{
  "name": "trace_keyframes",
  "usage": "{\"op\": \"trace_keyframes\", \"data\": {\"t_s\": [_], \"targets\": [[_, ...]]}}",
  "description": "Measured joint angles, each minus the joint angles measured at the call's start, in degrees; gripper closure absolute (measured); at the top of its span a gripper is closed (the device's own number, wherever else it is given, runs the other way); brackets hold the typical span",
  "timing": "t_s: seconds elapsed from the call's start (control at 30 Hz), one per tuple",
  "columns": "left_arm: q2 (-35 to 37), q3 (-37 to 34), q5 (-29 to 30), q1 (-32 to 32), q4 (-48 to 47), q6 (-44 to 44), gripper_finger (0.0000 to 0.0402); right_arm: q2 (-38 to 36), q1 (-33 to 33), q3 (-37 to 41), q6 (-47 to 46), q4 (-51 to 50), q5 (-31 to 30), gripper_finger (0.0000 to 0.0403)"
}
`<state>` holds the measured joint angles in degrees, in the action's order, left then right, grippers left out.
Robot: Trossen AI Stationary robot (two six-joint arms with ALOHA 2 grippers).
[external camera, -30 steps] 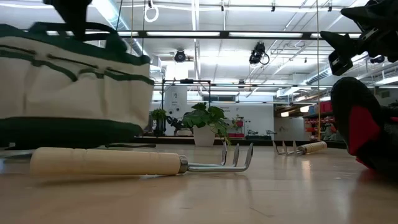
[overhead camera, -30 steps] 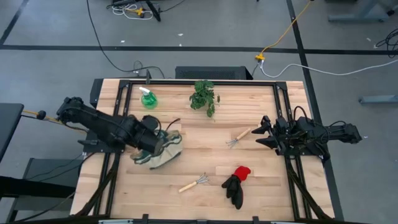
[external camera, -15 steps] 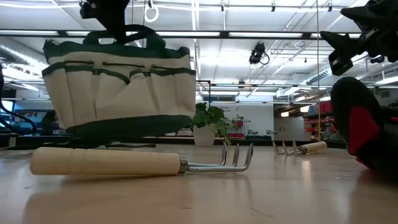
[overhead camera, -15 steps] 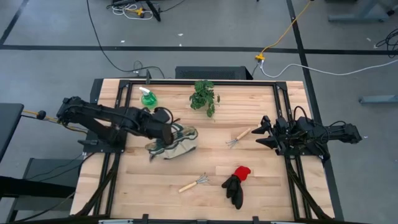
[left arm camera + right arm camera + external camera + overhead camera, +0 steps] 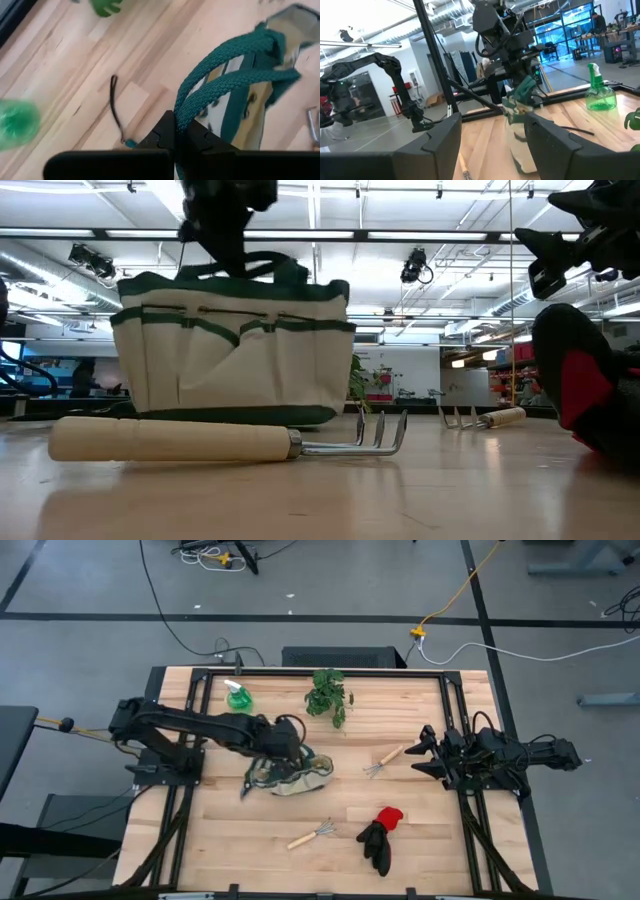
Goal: Pick & Place Garden tools in Gardening bag
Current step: Prepare the green gardening bag
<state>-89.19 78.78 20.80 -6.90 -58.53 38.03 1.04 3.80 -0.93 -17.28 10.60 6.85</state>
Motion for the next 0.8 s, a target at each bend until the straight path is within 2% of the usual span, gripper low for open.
{"op": "trace_keyframes", "data": {"t_s": [0.27, 0.5, 0.8], "targets": [[-0.96, 0.0, -2.21, 2.43, 13.97, -7.45, 0.0393, 0.0, 0.02, 0.0, 1.62, 0.47, -1.15, 0.0183], [-1.03, 0.02, -2.06, 3.99, 15.14, -7.88, 0.0393, 0.0, 0.01, 0.0, 1.79, 0.48, -3.99, 0.0183], [-3.95, 0.03, -4.22, 4.25, 21.58, -11.72, 0.0393, 0.0, 0.0, 0.0, 1.38, 0.66, -8.98, 0.0183]]}}
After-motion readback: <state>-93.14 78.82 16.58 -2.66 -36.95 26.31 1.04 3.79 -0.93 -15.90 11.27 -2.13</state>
